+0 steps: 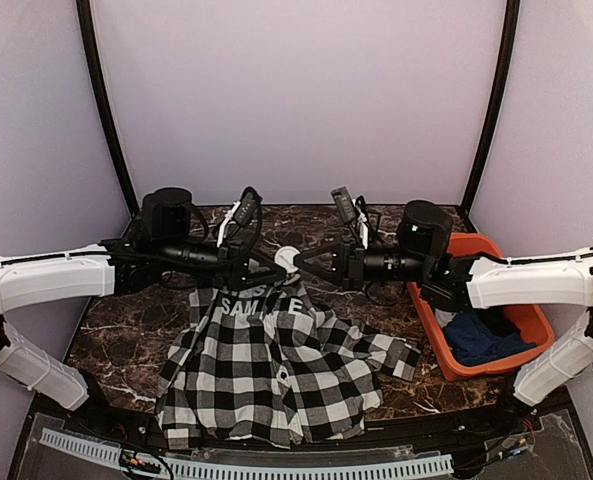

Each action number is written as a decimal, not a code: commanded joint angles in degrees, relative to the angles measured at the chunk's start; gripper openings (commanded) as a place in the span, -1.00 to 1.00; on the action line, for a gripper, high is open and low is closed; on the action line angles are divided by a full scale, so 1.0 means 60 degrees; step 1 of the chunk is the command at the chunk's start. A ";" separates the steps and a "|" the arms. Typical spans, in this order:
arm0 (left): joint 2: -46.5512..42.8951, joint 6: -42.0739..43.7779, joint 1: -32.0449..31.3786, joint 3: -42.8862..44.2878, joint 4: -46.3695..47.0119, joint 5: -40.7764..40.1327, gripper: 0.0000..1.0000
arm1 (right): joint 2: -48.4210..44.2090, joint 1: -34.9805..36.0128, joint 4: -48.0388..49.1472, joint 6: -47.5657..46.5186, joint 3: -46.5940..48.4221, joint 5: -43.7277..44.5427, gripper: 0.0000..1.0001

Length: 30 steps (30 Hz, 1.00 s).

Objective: Pin the brooch onto the clothing
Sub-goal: Pass from the right arm to the left

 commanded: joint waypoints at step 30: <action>-0.0245 0.4885 -0.0037 0.2446 -0.8186 0.0445 -0.99 | -0.1053 -0.0235 -0.6920 -0.4903 0.1748 -0.2108 0.01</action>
